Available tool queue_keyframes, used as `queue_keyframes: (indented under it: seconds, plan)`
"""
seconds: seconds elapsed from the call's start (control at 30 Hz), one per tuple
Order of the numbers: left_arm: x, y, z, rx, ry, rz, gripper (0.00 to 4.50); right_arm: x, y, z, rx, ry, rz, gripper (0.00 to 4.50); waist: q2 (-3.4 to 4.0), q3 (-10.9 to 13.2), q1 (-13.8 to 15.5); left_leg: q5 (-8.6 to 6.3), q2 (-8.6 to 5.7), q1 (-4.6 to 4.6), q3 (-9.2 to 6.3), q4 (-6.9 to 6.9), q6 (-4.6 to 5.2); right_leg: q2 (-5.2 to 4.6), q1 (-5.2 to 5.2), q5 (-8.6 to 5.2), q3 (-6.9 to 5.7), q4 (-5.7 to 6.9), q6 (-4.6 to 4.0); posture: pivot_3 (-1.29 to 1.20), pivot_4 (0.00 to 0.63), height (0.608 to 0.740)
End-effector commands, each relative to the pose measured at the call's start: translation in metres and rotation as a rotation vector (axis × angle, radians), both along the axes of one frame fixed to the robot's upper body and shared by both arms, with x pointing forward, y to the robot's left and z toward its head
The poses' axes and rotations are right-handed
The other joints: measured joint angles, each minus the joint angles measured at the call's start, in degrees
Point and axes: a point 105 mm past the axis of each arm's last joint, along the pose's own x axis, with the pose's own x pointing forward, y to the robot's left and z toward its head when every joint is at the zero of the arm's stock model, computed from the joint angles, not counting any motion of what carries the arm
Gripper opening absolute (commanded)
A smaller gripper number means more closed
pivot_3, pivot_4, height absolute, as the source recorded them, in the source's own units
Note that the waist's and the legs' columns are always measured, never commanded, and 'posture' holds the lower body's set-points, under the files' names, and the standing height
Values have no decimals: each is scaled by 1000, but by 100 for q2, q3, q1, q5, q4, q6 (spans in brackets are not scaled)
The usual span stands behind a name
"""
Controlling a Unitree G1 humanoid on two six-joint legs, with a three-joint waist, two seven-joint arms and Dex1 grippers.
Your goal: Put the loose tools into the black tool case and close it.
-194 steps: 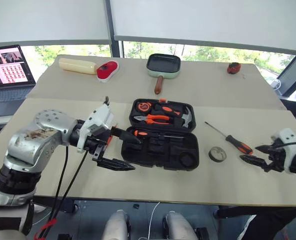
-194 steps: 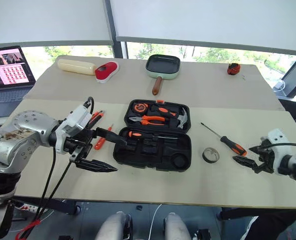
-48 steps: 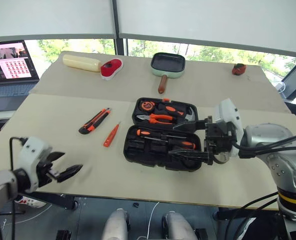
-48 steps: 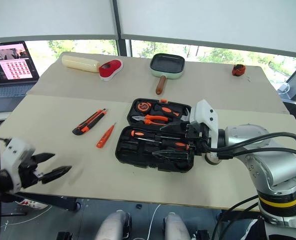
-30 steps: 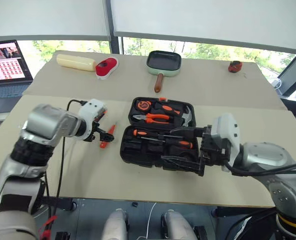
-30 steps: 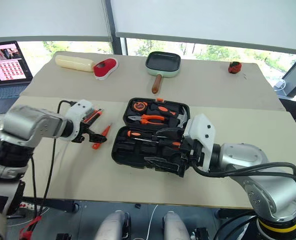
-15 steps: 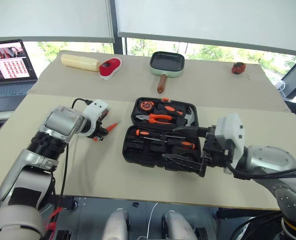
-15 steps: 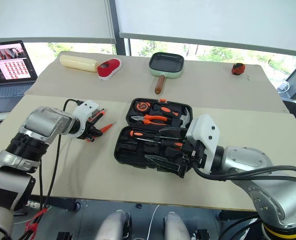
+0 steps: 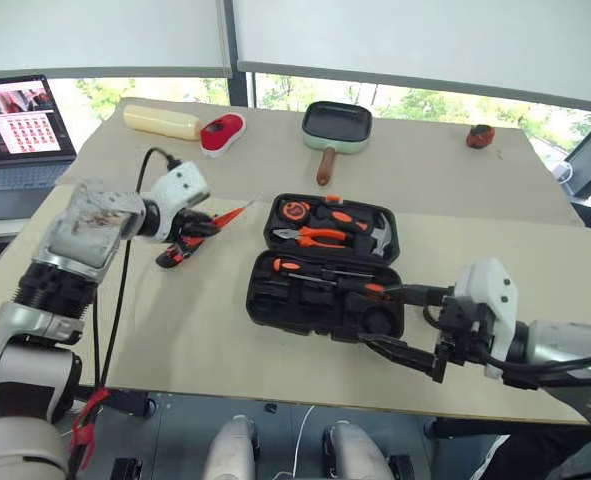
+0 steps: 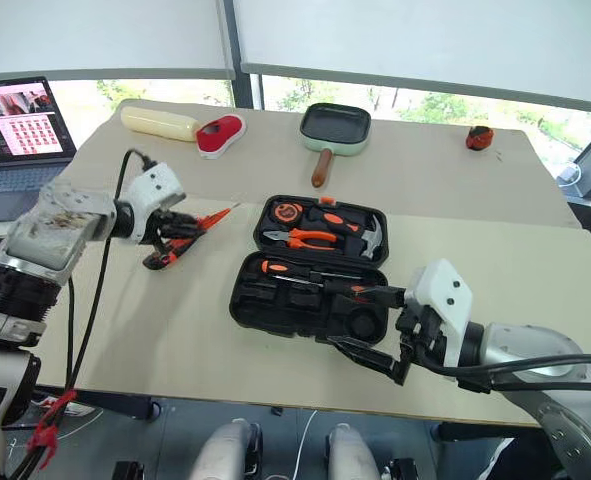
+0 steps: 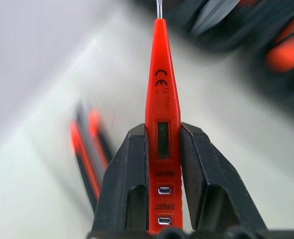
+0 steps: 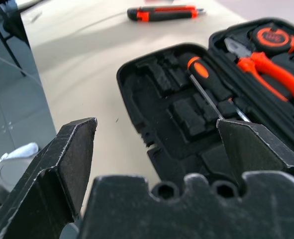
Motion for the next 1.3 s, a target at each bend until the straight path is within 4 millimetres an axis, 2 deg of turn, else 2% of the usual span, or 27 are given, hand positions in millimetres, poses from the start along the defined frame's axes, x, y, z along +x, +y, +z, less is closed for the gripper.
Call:
queue_keyframes:
  seconds: [0.03,0.17,0.27,0.37,0.5,0.7,1.3]
  plan:
    - [-17,-31,14,67,-72,-289,435,-2,0,10,-9,-63,2,4500,0,0,-8,0,0,0,0,1,0,1,1,0,0,0,1,0,150,740]
    - [-27,-66,-5,132,-7,-477,435,0,-1,9,-6,-63,-23,4500,0,0,-10,1,0,-5,-4,6,1,4,1,0,-1,2,3,0,150,740]
    - [-30,-77,-20,207,11,-549,435,-2,-1,8,-4,-62,-34,4500,0,0,-24,0,-1,-10,-6,11,2,4,0,1,-1,1,6,0,150,740]
    - [-28,-88,-30,234,49,-533,435,-5,0,7,-1,-64,-49,4500,0,0,-62,0,2,-11,-12,11,2,11,-3,1,1,3,6,0,150,740]
    - [-22,-87,-45,304,113,-442,435,-8,0,8,13,-72,-72,4500,0,0,-63,0,0,-11,-17,12,2,12,-1,0,1,5,7,0,150,740]
    - [-21,-88,-52,313,182,-384,435,-8,-1,9,26,-81,-90,4500,0,0,-60,0,0,-11,-19,17,2,11,0,0,0,7,8,0,150,740]
    - [-22,-95,-67,387,215,-465,435,-1,1,12,72,-101,-128,4500,1,0,-56,0,1,-11,-23,30,3,13,4,0,-1,13,8,0,150,740]
